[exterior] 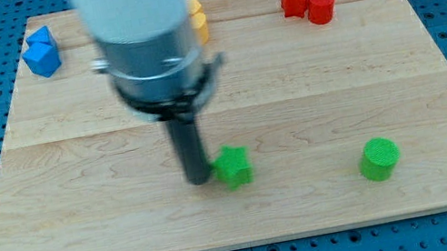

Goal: Move the yellow blocks into the green blocks

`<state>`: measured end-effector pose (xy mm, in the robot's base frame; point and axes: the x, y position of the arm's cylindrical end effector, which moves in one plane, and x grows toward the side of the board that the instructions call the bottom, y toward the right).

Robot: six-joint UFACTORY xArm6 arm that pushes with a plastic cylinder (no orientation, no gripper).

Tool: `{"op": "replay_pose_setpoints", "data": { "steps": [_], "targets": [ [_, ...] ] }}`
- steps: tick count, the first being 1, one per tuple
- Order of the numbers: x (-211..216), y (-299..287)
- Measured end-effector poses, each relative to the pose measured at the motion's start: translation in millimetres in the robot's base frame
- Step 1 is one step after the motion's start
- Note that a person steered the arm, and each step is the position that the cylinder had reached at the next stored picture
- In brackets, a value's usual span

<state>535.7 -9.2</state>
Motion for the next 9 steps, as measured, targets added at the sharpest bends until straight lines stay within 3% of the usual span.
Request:
{"op": "replay_pose_setpoints", "data": {
  "steps": [1,2,3,5,6,7,8,9],
  "targets": [
    [-2.0,85.2],
    [-2.0,104.5],
    [-47.1,66.9],
    [-179.5,-156.3],
    [-279.3,-161.3],
    [-342.9,-63.0],
    [-317.7,-24.2],
    [-257.4,-12.1]
  ]
}}
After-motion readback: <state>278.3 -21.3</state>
